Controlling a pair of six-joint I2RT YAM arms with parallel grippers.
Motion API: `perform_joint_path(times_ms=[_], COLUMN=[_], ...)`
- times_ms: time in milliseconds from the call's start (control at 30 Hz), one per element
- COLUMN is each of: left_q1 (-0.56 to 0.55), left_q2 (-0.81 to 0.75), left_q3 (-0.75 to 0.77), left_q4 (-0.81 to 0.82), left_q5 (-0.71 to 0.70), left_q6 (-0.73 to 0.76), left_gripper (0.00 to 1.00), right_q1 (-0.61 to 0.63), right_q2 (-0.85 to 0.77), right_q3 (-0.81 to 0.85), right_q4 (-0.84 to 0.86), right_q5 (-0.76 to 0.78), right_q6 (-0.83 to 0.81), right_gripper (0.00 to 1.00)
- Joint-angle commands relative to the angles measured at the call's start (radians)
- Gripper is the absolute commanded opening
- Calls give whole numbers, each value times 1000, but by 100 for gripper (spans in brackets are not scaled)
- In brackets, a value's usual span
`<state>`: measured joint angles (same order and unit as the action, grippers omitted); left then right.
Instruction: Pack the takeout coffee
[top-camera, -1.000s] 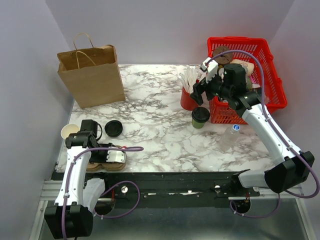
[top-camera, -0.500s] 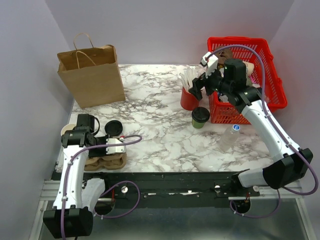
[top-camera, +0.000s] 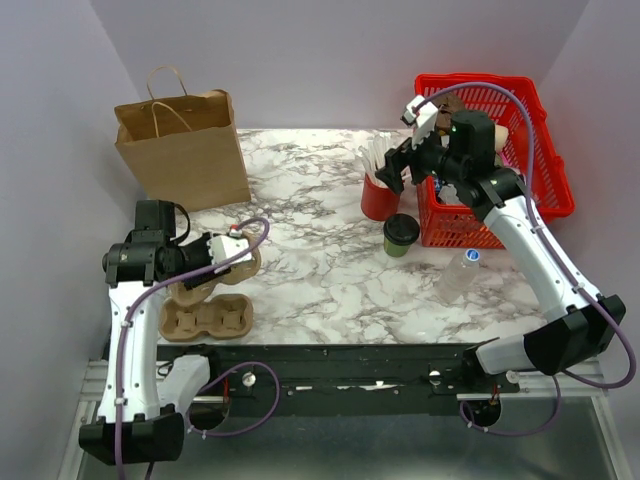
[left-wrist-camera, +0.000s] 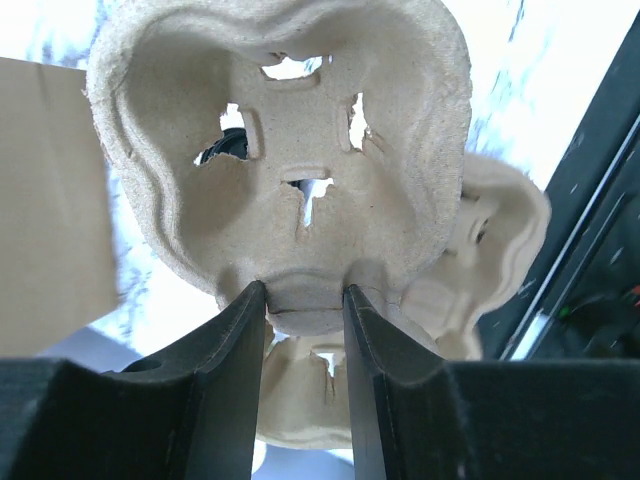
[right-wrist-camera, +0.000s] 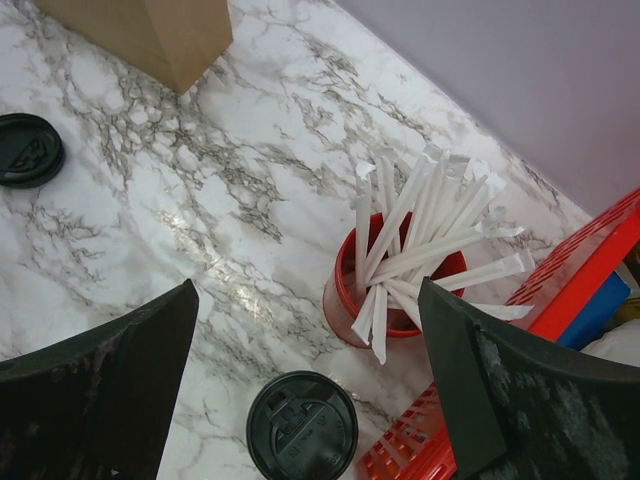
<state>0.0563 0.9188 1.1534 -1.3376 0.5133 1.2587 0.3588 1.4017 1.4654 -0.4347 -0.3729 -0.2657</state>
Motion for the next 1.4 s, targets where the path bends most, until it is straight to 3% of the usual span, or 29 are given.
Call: perform_joint_path(times_ms=[0,267,333,533,700,833,1000,1133,1367], left_q1=[-12,-53,-123,-271,-280,-280,-274,-274,-273], left_q2=[69,245,273,409,649,667,723,750,770], left_q3=[31,101,94,74,156,128,126,121,94], left_q4=[144,359,417,578,523,577,569,546,561], left_q5=[86,148,156,44,-137,-238,-242,-257,-257], left_q6=[-223,-614,-685,-945,-1223,-1301,-1377,-1452,-1472], left_gripper=[0,0,0,0,0,0,0,21,22], right_q1=[-3,-3,-1,-1,-1,-1,-1,-1,-1], right_q2=[8,0,5,23,23,8,-4,-9,-15], right_q3=[44,59,67,105,121,108,92,84,76], right_q4=[17,2,-1,-15,-30,-35,-33,-35,-33], right_q5=[-17,-14,-12,-8,-1,9,12,19,19], right_q6=[6,6,6,3,-4,-15,-15,-15,-15], right_gripper=[100,100,100,100,100,100,100,100,100])
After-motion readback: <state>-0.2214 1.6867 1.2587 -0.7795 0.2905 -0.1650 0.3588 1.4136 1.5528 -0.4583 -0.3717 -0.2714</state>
